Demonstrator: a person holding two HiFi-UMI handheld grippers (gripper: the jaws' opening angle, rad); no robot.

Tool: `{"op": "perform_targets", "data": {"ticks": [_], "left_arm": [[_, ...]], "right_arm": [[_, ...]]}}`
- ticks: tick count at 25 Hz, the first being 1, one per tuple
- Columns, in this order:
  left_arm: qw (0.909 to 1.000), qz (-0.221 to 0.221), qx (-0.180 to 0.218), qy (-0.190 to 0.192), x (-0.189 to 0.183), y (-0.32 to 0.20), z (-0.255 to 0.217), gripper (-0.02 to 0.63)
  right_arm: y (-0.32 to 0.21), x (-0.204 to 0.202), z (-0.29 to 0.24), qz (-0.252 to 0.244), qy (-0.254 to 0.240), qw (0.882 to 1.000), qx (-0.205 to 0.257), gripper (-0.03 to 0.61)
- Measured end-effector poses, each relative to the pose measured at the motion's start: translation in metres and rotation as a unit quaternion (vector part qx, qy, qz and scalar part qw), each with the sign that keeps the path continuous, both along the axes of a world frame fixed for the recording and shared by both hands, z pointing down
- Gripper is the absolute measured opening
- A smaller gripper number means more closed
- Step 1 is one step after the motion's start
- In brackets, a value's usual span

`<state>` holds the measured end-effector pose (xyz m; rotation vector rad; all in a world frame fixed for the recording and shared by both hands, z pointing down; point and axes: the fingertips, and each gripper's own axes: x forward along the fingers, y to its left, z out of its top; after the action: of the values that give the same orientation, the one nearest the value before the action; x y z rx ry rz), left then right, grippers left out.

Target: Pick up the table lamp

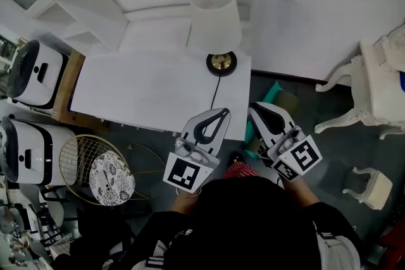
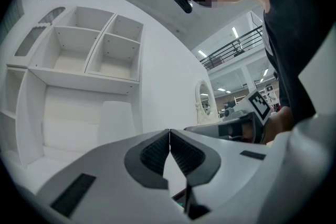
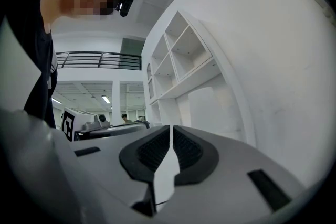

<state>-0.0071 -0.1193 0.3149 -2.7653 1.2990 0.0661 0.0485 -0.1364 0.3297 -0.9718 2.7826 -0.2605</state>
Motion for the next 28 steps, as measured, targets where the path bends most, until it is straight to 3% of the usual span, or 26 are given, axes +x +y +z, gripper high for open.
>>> {"op": "perform_targets", "data": {"ticks": [13, 18, 28], "left_arm": [[0.9998, -0.016, 0.0, -0.014, 0.002, -0.016, 0.005, 0.012], [0.9998, -0.017, -0.001, -0.003, 0.0, -0.021, 0.006, 0.012], [1.0, 0.008, 0.003, -0.002, -0.006, -0.046, 0.009, 0.012]], "right_arm": [[-0.021, 0.002, 0.005, -0.01, 0.001, 1.0, 0.006, 0.017], [-0.029, 0.007, 0.004, 0.022, 0.027, 0.999, 0.033, 0.017], [-0.053, 0.0, 0.017, 0.042, 0.036, 0.998, 0.021, 0.018]]}}
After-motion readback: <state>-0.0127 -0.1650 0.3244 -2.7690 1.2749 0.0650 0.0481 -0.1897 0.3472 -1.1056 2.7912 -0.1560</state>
